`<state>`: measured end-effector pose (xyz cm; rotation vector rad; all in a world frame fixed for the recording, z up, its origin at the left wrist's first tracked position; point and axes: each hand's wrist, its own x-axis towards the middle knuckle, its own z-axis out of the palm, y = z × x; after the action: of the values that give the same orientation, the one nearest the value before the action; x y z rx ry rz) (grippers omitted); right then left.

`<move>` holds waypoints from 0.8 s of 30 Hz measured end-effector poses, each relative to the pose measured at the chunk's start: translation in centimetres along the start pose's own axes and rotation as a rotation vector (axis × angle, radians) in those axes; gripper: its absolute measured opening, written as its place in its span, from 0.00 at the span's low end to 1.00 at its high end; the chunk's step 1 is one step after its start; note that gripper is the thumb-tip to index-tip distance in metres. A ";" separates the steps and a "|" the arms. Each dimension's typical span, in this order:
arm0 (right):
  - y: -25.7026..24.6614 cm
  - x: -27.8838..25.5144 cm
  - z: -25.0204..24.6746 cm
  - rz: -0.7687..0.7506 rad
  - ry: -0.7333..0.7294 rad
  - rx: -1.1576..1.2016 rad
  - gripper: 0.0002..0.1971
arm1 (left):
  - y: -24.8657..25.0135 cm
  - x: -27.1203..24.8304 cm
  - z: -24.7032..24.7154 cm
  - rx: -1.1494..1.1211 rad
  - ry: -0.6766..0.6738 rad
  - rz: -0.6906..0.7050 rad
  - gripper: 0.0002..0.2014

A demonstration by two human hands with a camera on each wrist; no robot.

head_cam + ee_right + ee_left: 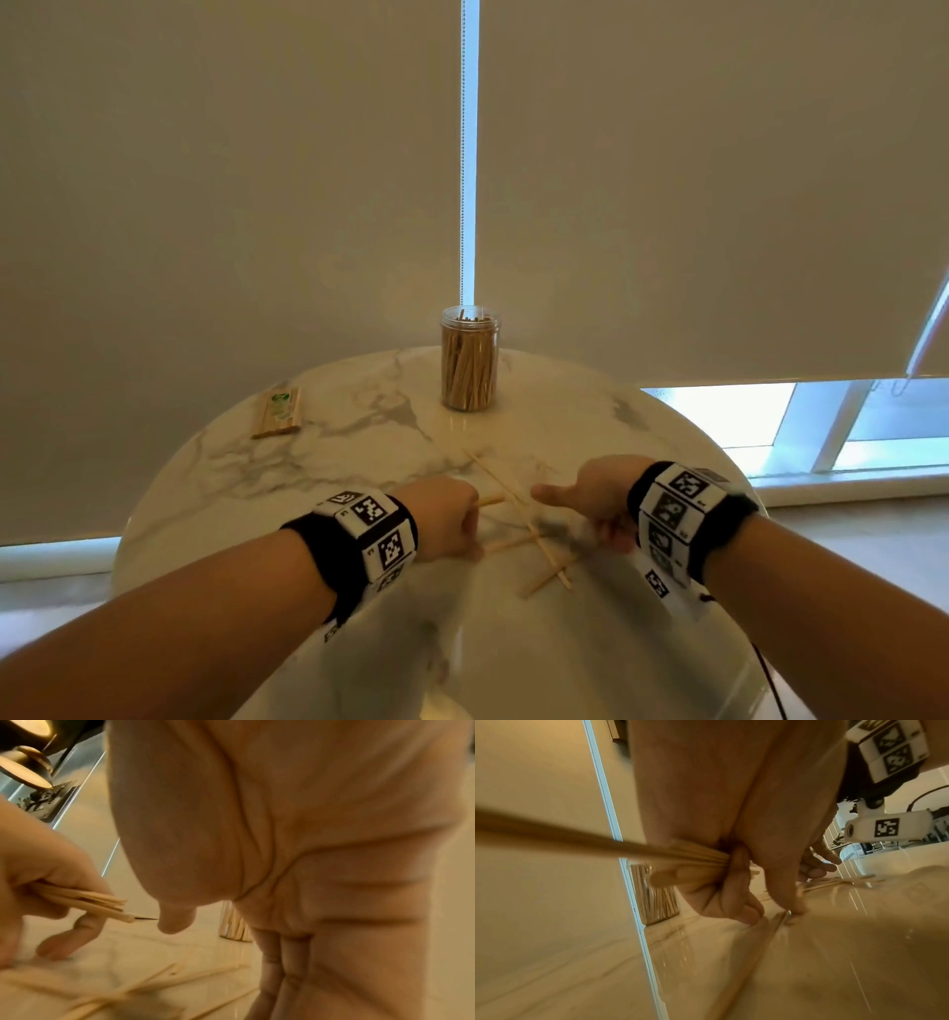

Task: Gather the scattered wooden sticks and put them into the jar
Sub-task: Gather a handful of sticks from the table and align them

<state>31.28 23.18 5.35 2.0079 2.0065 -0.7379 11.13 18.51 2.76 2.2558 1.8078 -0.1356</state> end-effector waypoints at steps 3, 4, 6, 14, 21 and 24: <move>-1.7 -0.5 0.7 -0.126 0.096 -0.100 0.37 | -0.3 0.1 -0.5 0.041 0.026 0.016 0.11; -2.4 -0.6 1.0 -0.163 0.111 -0.118 0.34 | -0.5 0.1 -0.7 0.070 0.033 0.002 0.12; -3.5 -0.2 1.6 -0.212 0.123 -0.165 0.30 | -1.0 -0.1 -1.0 0.129 0.051 -0.037 0.15; -5.6 0.9 1.6 -0.235 0.149 -0.197 0.23 | -3.8 0.0 -1.3 0.153 -0.030 -0.196 0.17; -5.7 0.8 0.7 -0.217 0.083 -0.247 0.14 | -5.0 0.1 -1.4 0.178 -0.035 -0.212 0.16; -5.8 0.5 0.9 -0.218 0.070 -0.231 0.09 | -5.7 0.2 -1.9 0.042 0.000 -0.255 0.11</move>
<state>25.40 23.48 5.51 1.7284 2.2596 -0.4538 5.52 20.35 3.82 2.0421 2.1040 -0.2209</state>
